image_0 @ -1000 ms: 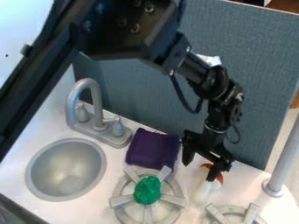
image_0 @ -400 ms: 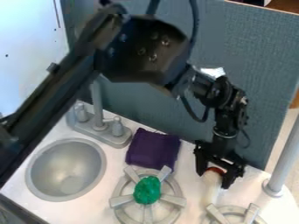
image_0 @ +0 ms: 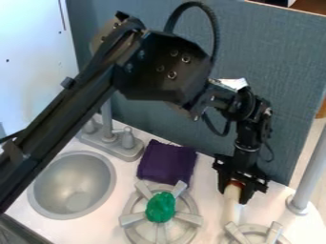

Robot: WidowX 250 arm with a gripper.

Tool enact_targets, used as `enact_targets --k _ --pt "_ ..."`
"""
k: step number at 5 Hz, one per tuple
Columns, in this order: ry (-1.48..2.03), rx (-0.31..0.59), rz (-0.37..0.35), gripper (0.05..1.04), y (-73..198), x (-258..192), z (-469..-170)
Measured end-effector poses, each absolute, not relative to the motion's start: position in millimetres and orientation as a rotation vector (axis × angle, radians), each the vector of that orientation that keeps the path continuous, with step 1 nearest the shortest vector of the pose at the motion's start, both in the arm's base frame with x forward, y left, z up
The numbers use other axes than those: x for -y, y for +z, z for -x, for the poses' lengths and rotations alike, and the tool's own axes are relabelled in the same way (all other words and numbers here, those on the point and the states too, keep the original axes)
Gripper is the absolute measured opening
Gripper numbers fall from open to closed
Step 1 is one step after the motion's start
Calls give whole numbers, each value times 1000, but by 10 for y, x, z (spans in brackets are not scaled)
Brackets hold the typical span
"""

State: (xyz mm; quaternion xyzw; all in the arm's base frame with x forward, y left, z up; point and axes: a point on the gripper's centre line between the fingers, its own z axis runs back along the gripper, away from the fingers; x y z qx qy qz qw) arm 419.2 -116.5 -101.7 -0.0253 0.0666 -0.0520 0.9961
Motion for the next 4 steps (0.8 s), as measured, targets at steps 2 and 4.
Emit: enact_targets --k 2,4 --pt "-81 -22 174 598 -606 1149 -3970" --pt "-33 37 229 598 -10 767 -3623"
